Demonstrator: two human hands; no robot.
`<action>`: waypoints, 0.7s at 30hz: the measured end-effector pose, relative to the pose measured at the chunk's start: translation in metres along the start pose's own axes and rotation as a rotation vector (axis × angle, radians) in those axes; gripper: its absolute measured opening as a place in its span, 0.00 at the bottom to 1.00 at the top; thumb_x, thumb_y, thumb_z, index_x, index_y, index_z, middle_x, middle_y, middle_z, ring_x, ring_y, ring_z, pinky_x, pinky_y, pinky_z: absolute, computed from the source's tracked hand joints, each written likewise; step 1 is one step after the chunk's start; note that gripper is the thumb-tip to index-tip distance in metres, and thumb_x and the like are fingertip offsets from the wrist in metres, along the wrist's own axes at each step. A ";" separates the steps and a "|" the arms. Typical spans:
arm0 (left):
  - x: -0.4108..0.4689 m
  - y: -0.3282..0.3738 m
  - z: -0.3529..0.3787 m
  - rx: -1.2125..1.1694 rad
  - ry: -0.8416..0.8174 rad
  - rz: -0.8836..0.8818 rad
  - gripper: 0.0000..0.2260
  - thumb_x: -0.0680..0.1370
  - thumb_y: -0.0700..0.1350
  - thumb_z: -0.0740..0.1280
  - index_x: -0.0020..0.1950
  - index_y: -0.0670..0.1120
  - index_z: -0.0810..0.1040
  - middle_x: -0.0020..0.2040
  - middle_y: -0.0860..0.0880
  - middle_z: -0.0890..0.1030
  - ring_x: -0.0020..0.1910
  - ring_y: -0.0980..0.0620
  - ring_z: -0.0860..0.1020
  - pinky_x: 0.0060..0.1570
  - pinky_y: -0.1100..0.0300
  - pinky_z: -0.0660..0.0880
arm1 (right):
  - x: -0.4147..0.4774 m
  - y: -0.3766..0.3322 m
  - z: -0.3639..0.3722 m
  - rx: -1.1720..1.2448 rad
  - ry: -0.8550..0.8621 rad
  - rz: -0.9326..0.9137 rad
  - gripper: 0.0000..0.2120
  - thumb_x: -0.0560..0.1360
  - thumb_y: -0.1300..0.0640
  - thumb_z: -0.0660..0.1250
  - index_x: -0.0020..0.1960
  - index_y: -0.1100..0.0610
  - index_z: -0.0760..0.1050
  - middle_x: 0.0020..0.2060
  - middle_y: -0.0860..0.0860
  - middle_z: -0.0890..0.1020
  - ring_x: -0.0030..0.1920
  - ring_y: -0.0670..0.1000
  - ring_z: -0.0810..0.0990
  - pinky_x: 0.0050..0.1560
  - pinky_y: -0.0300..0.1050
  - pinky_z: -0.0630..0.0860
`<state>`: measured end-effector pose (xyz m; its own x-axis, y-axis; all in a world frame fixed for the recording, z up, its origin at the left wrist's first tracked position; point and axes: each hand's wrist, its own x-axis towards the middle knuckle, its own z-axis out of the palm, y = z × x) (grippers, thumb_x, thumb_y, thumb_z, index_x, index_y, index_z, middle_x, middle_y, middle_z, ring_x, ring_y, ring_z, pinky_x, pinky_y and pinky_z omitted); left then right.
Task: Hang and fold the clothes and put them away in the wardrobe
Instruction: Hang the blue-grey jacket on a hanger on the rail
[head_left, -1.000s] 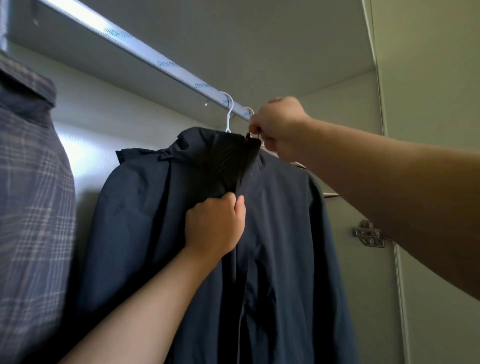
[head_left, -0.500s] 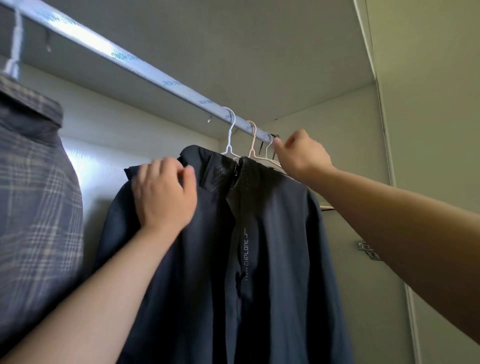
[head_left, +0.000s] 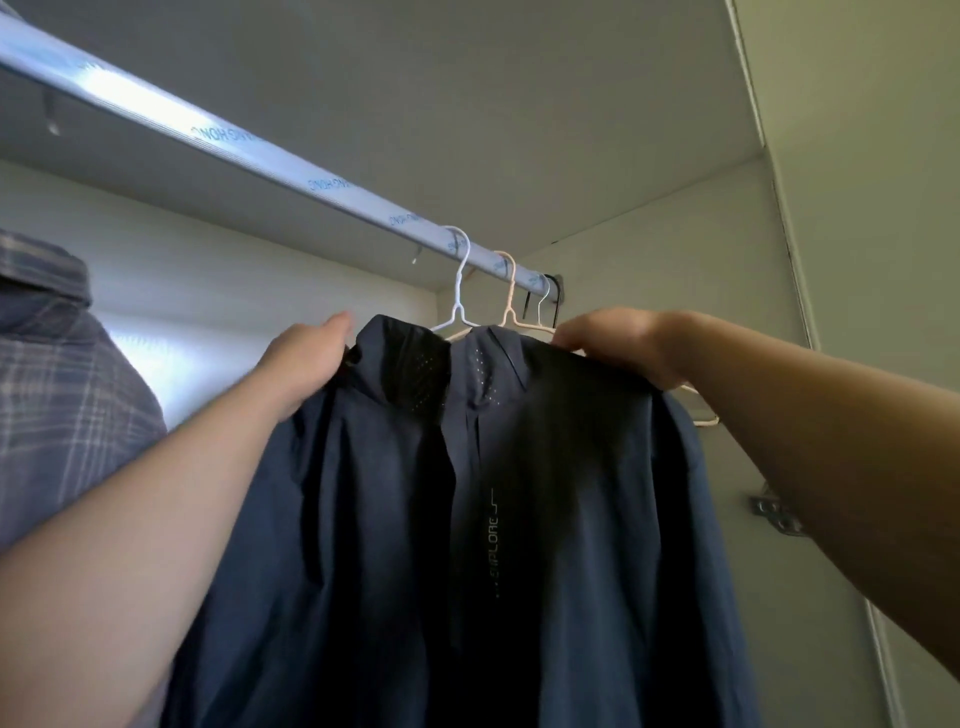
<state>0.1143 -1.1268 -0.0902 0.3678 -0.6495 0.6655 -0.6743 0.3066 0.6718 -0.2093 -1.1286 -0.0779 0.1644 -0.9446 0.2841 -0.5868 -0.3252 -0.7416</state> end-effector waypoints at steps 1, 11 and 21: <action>0.005 0.003 -0.001 -0.091 -0.119 -0.025 0.26 0.78 0.63 0.59 0.53 0.43 0.82 0.54 0.41 0.85 0.53 0.40 0.82 0.60 0.47 0.77 | 0.002 -0.002 -0.003 -0.005 -0.087 0.026 0.14 0.71 0.51 0.67 0.48 0.59 0.84 0.47 0.62 0.86 0.44 0.60 0.86 0.57 0.58 0.81; 0.046 0.021 0.003 0.086 -0.776 -0.193 0.23 0.78 0.61 0.65 0.58 0.44 0.84 0.56 0.41 0.85 0.54 0.40 0.85 0.60 0.40 0.79 | 0.024 -0.006 0.000 0.084 -0.200 0.016 0.15 0.80 0.48 0.64 0.50 0.59 0.83 0.47 0.57 0.87 0.43 0.54 0.87 0.53 0.45 0.80; 0.033 -0.047 -0.007 -0.238 -0.530 -0.017 0.36 0.59 0.76 0.73 0.50 0.48 0.88 0.53 0.46 0.87 0.52 0.47 0.85 0.58 0.50 0.78 | -0.008 -0.004 -0.007 -0.393 0.359 -0.137 0.37 0.82 0.32 0.47 0.72 0.60 0.72 0.74 0.60 0.70 0.74 0.60 0.68 0.70 0.51 0.63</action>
<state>0.1620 -1.1575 -0.0976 -0.0346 -0.8967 0.4413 -0.4859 0.4009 0.7766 -0.2144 -1.1193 -0.0732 0.0202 -0.7978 0.6025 -0.8424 -0.3382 -0.4196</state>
